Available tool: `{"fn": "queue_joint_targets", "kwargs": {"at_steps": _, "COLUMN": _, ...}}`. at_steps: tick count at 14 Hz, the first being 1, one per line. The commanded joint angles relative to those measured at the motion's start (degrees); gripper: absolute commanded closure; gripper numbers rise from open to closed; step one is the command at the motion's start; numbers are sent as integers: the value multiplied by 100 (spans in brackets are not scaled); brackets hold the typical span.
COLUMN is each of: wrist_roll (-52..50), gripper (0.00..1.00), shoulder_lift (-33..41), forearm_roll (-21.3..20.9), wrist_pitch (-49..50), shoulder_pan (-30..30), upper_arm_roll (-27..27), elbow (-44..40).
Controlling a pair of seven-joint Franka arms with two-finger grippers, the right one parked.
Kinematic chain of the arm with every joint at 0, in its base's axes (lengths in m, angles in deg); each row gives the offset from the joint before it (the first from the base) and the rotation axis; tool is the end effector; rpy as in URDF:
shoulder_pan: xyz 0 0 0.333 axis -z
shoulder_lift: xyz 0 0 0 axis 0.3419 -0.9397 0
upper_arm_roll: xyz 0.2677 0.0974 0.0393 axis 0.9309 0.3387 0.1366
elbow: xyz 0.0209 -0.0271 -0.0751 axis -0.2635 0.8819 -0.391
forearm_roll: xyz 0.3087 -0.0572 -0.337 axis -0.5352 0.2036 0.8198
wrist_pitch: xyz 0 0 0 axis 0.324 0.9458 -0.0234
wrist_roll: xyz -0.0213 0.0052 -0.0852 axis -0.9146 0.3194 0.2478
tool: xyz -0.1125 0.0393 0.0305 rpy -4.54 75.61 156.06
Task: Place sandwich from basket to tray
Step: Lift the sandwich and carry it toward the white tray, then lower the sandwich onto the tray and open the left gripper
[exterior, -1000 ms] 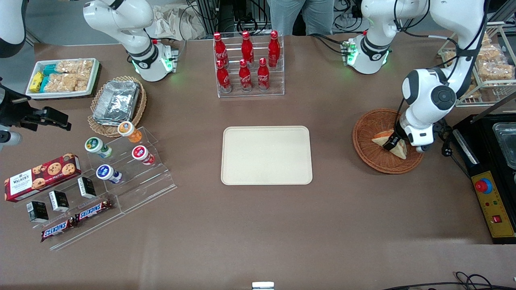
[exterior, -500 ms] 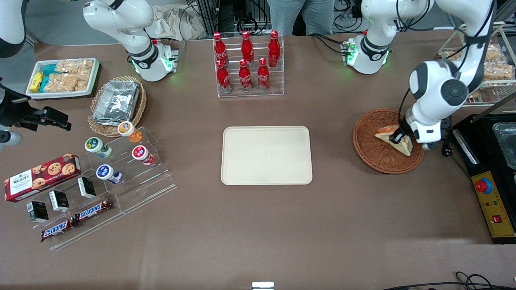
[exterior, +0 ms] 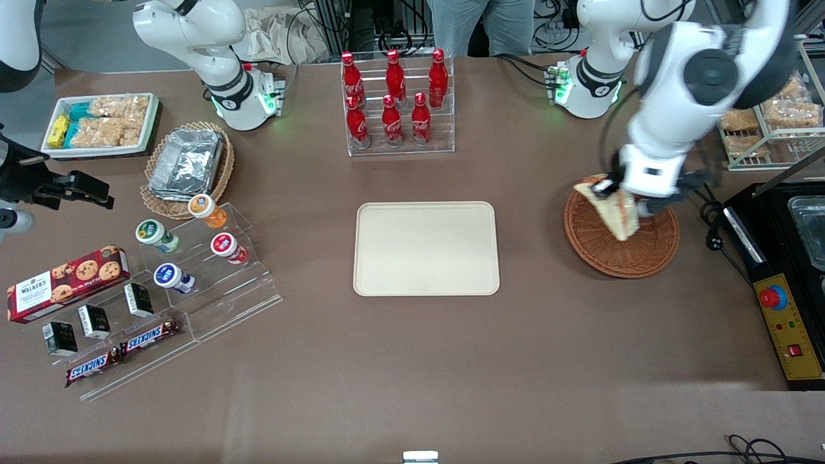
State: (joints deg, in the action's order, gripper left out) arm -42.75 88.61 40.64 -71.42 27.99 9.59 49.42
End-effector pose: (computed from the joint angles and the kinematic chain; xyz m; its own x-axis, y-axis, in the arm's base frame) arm 0.5383 -0.2143 0.3871 0.9153 0.4025 -0.0106 0.4016 -0.9144 -0.0505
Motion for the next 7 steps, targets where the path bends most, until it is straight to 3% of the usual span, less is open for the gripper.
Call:
{"fn": "queue_joint_targets", "kwargs": {"at_steps": 1, "wrist_roll": 127, "gripper": 100, "shoulder_lift": -934, "forearm_roll": -9, "wrist_pitch": -882, "shoulder_pan": 657, "upper_arm_roll": -181, "elbow": -201}}
{"fn": "queue_joint_targets", "kwargs": {"at_steps": 5, "wrist_roll": 635, "gripper": 100, "shoulder_lift": -2120, "forearm_roll": -114, "wrist_pitch": -2273, "shoulder_pan": 1239, "upper_arm_roll": -173, "elbow": -166}}
{"fn": "queue_joint_targets", "kwargs": {"at_steps": 7, "wrist_roll": 715, "gripper": 100, "shoulder_lift": -2507, "forearm_roll": -482, "wrist_pitch": -2685, "shoulder_pan": 1257, "upper_arm_roll": -181, "elbow": -131}}
